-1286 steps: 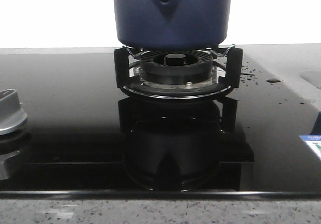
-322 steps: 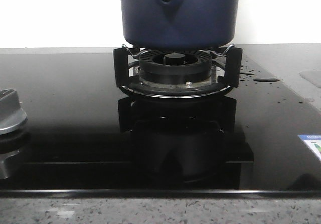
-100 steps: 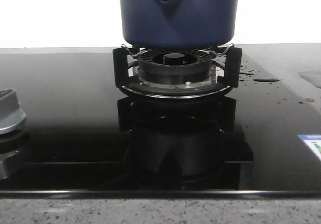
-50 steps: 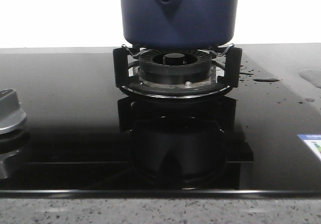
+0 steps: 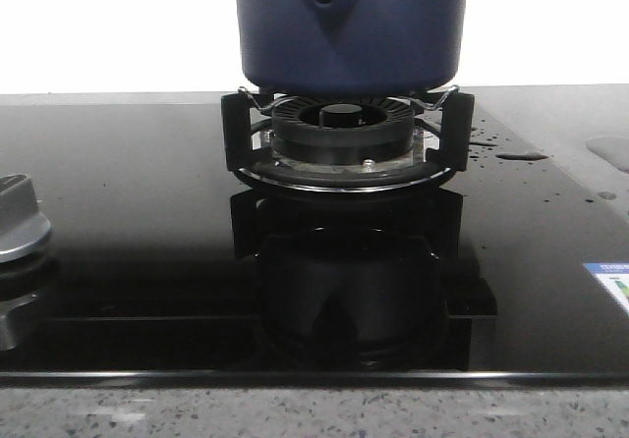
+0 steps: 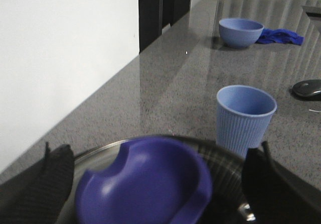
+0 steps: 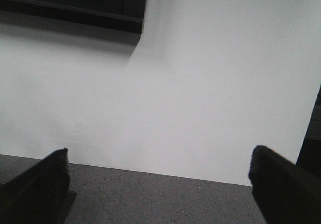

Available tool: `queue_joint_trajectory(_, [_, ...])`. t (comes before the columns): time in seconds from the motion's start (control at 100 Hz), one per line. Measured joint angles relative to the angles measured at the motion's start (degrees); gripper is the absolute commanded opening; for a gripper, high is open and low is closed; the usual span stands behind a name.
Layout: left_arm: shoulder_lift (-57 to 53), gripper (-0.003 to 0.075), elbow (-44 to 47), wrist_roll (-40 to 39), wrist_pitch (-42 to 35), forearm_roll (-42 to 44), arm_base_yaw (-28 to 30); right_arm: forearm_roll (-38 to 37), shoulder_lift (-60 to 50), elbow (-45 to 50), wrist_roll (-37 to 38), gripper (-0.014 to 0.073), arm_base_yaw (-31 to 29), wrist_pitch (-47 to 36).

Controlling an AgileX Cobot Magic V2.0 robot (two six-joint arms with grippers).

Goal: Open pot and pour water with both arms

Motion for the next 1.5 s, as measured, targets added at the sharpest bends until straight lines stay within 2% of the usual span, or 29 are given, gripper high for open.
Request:
queue_joint_trajectory(0.06, [-2.5,0.0482,0.0,-0.8,0.0,0.4,0.9,0.0,0.0,0.0,0.0,-0.0065,0.3,0.4])
queue_joint_trajectory(0.13, [-6.3,0.0292,0.0,-3.7,-0.2,1.3,3.1,0.0,0.0,0.0,0.0,-0.0065,1.7,1.9])
queue_joint_trajectory(0.18, [-9.3,0.0126,0.0,-6.8,-0.4,2.1,5.2,0.0,-0.4,0.0,0.0,-0.0065,3.1,3.3])
queue_joint_trajectory(0.23, [-12.5,0.0005,0.0,-10.2,-0.4,3.6,7.7,0.1,-0.8,0.0,0.0,-0.0066,4.7,4.8])
queue_joint_trajectory(0.25, [-13.8,-0.0019,0.0,-11.0,-0.4,4.1,8.7,0.1,-0.9,0.1,0.0,-0.0066,5.4,5.4])
queue_joint_trajectory(0.38, [-23.2,-0.002,3.1,-15.9,-1.3,8.3,14.6,0.8,-3.2,1.5,0.0,-0.0071,10.1,6.5])
queue_joint_trajectory(0.47, [-30.3,-0.002,9.0,-17.3,-3.0,9.2,16.4,1.9,-5.3,3.6,0.0,-0.0071,14.0,6.3])
queue_joint_trajectory(0.71, [-47.4,-0.002,33.6,-17.6,-9.9,9.9,16.6,4.8,-10.4,9.5,0.0,-0.0071,23.9,6.2])
queue_joint_trajectory(0.85, [-56.1,-0.002,46.5,-17.7,-14.4,10.1,16.6,5.1,-11.9,10.4,0.2,-0.0071,26.7,6.1])
queue_joint_trajectory(0.97, [-62.7,-0.002,53.7,-17.8,-17.1,10.0,16.6,5.1,-12.2,10.4,0.2,-0.0071,27.5,6.0])
queue_joint_trajectory(1.12, [-67.4,-0.002,57.7,-17.9,-18.5,8.9,16.6,5.2,-12.3,10.4,0.2,-0.0071,27.5,6.0])
queue_joint_trajectory(1.5, [-68.8,-0.002,58.2,-18.0,-18.8,7.6,16.6,5.2,-12.3,10.4,0.2,-0.0071,27.5,6.0])
